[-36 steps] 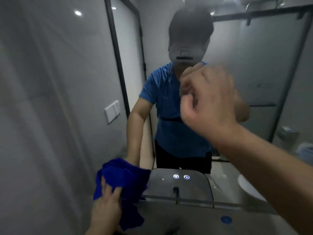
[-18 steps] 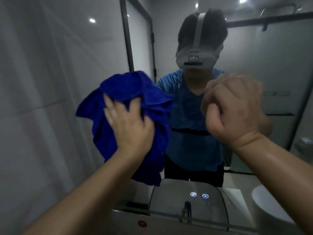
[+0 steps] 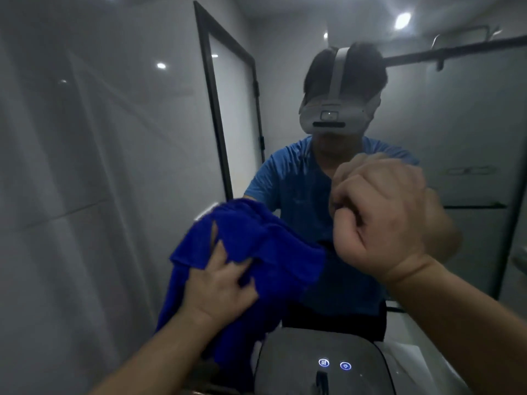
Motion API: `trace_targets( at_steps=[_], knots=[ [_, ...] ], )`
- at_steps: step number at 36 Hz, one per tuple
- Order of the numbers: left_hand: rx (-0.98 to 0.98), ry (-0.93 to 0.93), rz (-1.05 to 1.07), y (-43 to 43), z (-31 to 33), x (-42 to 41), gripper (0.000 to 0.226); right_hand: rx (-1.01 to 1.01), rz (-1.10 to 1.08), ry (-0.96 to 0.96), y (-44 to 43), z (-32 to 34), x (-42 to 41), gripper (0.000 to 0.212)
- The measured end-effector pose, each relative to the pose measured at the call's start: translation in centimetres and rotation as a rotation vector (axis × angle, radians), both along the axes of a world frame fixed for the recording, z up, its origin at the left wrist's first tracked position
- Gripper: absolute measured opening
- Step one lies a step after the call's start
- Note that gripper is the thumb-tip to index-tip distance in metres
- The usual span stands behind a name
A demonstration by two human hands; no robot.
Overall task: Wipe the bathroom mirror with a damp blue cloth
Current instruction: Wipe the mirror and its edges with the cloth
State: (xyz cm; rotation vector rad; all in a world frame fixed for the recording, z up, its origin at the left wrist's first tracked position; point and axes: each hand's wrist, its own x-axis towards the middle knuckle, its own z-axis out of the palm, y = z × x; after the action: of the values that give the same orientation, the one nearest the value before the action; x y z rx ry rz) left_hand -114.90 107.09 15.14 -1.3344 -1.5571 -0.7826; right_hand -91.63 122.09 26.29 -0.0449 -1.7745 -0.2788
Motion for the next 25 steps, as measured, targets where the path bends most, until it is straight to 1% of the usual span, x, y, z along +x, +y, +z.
trace_targets(
  at_steps=[2,4,7,9,11,14,17,19,22,24,25],
  knots=[
    [0.087,-0.088,0.008,-0.7,3.3,-1.4,0.048,0.007,-0.031,0.031,-0.1,-0.2,-0.2,0.002],
    [0.163,-0.170,0.036,-0.5,7.0,-1.8,0.051,0.032,-0.086,0.066,-0.2,-0.5,-0.4,0.002],
    [0.343,-0.311,0.112,1.1,11.8,-0.2,0.047,0.067,-0.124,0.090,-0.3,-0.7,-0.6,0.002],
    [0.458,-0.421,0.116,2.4,14.1,2.0,0.053,0.074,-0.144,0.093,-0.4,-0.7,-0.6,0.005],
    [0.496,-0.461,0.123,3.7,15.8,4.1,0.062,0.074,-0.160,0.098,-0.5,-0.7,-0.5,0.006],
    [0.396,-0.314,0.104,5.5,17.7,6.8,0.061,0.043,-0.165,0.087,-0.4,-0.8,-0.5,0.007],
    [0.292,-0.189,0.089,6.6,19.6,8.9,0.048,0.012,-0.059,0.035,-0.3,-0.4,0.1,0.005],
    [0.250,-0.183,0.097,6.6,20.0,10.0,0.047,-0.042,0.093,-0.004,-0.6,-0.2,1.2,0.005],
    [0.137,-0.237,0.173,5.7,20.0,11.5,0.054,-0.278,0.330,0.027,-2.6,-0.1,2.7,0.010],
    [0.061,-0.208,0.281,5.0,20.4,12.5,0.057,-0.381,0.403,0.094,-4.8,0.1,3.4,0.017],
    [0.033,-0.179,0.334,4.6,20.8,13.1,0.058,-0.371,0.421,0.109,-6.2,0.1,3.7,0.019]
  ],
)
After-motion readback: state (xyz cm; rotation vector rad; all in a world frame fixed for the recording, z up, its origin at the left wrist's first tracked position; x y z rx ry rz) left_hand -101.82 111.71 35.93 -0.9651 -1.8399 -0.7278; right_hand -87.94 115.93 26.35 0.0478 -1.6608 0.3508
